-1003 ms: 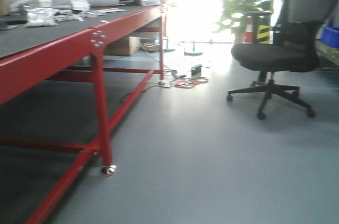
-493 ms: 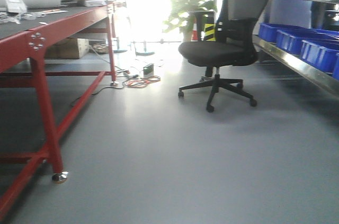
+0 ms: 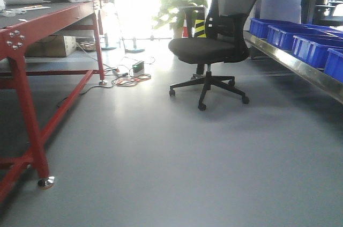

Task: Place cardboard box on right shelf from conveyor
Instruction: 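Drive the base past the red table toward the blue-bin shelf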

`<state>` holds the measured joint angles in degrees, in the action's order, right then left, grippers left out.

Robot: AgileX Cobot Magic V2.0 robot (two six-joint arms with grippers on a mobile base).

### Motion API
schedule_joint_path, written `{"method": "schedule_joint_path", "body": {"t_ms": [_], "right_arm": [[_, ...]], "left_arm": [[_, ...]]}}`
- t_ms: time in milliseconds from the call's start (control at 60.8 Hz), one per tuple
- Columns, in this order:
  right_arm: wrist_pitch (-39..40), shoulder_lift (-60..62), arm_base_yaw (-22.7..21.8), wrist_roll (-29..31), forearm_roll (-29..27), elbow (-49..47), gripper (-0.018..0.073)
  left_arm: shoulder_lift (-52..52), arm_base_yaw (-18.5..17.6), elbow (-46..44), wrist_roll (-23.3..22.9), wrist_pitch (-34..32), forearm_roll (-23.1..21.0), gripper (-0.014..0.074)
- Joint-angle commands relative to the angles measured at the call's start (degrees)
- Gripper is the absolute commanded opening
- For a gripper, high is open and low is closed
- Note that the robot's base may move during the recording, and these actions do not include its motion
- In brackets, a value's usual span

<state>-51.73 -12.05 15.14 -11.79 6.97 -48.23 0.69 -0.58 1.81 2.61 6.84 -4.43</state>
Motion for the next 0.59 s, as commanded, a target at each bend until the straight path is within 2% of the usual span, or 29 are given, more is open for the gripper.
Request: {"method": "schedule_joint_path", "body": {"t_ms": [0,575], "right_arm": [[5.7,-1.4,-0.3,0.5,0.7,-1.4,0.0215],[5.7,-1.4,-0.3,0.5,0.7,-1.4,0.0215]], "left_arm": [[0.9,0.0,0.5,0.0,-4.9,-0.3,-0.0116],[0.9,0.0,0.5,0.0,-4.9,-0.3,-0.0116]]}}
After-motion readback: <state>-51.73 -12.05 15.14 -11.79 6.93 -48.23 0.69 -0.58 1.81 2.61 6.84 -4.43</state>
